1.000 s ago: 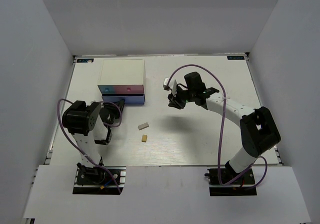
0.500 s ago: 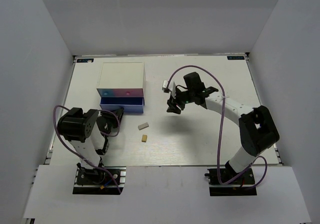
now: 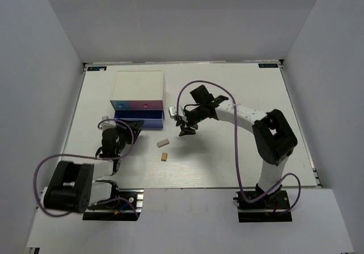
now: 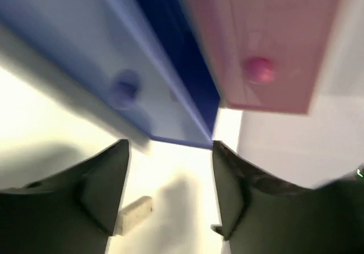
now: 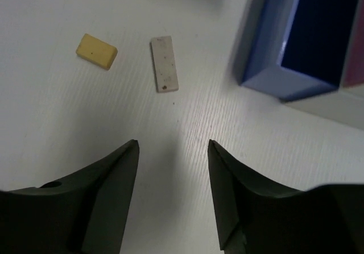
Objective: Sort the stationery into containers
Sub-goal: Pick up the stationery from the center of the board, then place the stationery in the storage box, then pick up the stationery from the center of the board, then place the stationery in the storage box.
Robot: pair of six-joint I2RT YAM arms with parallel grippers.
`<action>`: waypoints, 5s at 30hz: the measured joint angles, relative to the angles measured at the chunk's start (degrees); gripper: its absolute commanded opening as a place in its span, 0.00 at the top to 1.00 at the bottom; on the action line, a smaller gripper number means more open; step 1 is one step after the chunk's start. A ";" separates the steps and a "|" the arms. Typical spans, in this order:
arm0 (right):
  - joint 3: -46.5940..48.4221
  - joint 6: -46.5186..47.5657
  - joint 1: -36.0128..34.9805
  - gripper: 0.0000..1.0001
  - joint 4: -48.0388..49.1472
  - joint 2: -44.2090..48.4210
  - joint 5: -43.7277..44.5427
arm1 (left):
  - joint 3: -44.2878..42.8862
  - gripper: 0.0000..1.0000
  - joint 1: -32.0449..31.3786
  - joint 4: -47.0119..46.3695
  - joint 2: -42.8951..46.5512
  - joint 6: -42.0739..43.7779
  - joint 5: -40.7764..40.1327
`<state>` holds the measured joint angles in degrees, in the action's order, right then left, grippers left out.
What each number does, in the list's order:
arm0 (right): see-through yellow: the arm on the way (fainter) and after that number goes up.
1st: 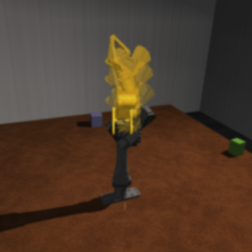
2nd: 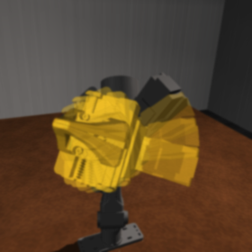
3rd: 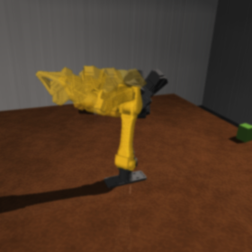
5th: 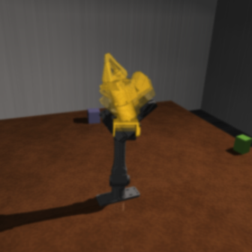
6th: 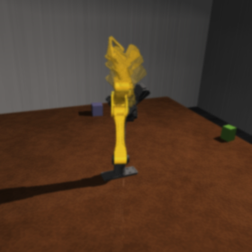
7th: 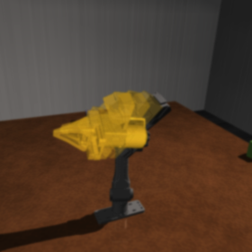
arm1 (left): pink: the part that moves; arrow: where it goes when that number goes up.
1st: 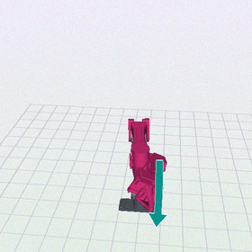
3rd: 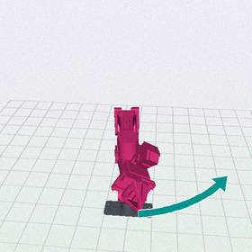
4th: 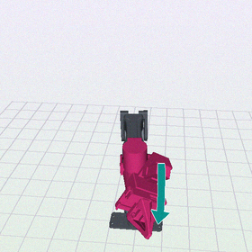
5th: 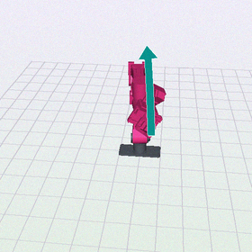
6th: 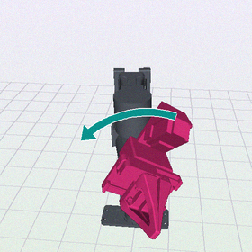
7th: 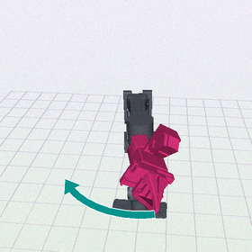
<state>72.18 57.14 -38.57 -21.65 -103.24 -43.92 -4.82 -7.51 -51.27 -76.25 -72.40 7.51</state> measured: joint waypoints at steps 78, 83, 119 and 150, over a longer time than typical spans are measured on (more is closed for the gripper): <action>29.18 -14.14 -14.21 0.70 3.13 -18.82 33.18 | -16.98 0.23 -7.87 63.23 28.87 35.50 12.55; 26.64 -17.38 -13.53 0.99 2.19 -13.66 32.89 | -19.50 0.22 -11.54 62.99 25.81 35.69 9.84; 1.64 -45.31 18.47 0.64 6.25 6.25 35.39 | -42.18 0.66 -44.02 82.60 -11.67 28.55 -21.55; -11.23 -41.81 19.19 0.65 9.90 17.18 17.81 | -49.07 0.83 -25.18 71.54 -1.16 12.70 -32.54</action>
<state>60.95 15.33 -19.38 -11.75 -86.06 -26.11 -53.89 -32.69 20.27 -77.41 -59.70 -25.04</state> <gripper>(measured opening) 0.349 0.352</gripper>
